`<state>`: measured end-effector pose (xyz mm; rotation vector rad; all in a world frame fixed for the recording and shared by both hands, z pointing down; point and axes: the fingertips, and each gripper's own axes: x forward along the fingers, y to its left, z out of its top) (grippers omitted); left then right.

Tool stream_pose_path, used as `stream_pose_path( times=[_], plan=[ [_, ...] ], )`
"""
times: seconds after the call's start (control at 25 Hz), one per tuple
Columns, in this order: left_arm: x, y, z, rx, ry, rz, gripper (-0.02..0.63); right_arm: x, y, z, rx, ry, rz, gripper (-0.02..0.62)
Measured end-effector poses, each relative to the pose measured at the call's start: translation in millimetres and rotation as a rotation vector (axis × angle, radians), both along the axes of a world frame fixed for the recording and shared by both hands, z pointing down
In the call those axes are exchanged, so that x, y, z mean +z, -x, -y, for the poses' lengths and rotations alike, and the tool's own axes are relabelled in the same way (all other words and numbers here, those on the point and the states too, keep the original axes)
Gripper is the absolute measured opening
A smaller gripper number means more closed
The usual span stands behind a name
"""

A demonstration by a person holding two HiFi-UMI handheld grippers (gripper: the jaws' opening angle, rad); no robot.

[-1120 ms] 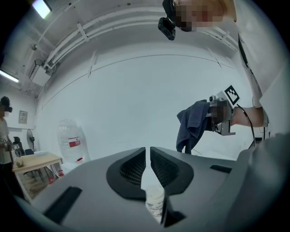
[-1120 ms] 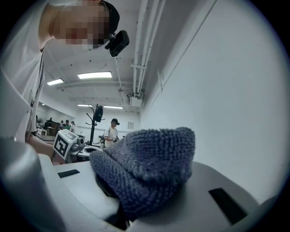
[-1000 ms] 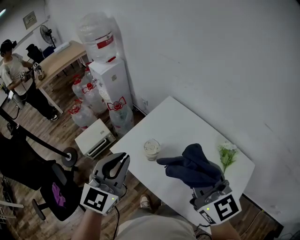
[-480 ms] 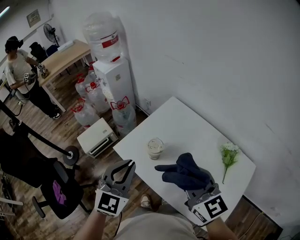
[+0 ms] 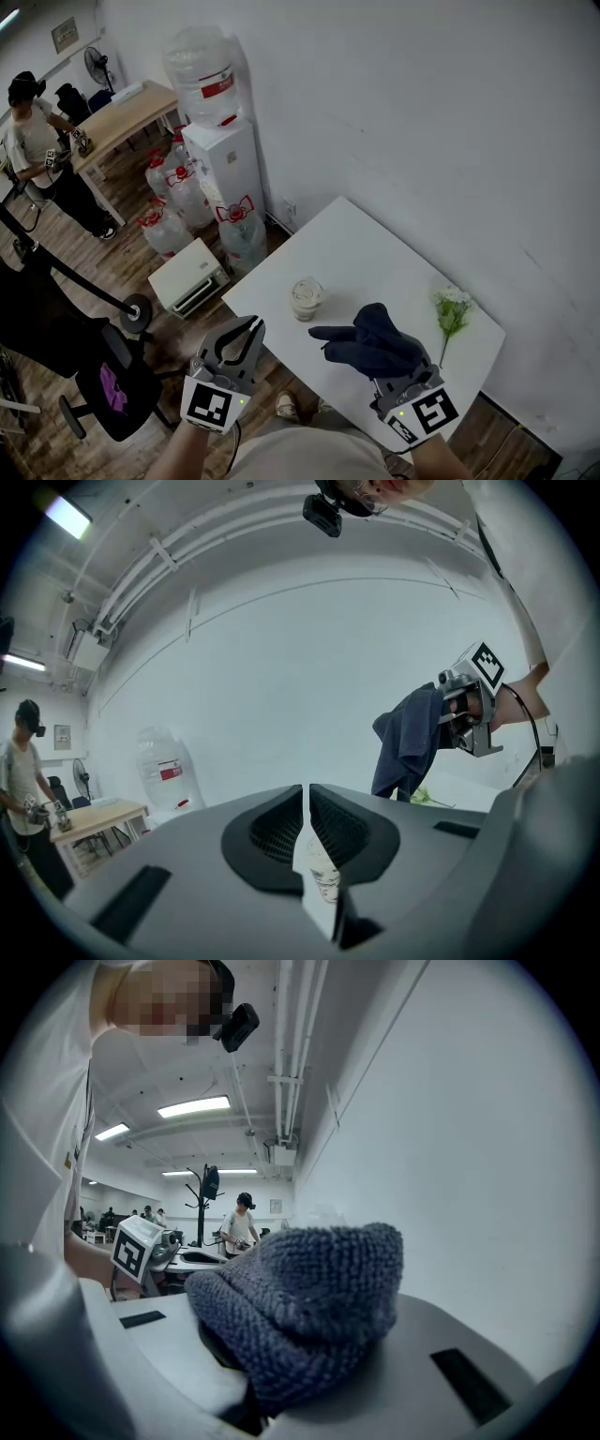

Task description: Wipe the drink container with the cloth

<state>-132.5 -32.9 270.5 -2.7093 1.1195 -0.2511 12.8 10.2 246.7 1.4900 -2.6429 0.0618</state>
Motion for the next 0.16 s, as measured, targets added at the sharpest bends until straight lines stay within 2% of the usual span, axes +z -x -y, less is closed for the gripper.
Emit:
stream_pose_path(
  times=[0.16],
  plan=[
    [-5.0,-1.6,-3.8,0.004,0.017,-0.008,0.038,-7.2,-1.9,-2.3,0.008,-0.002,0.001,0.054]
  ],
)
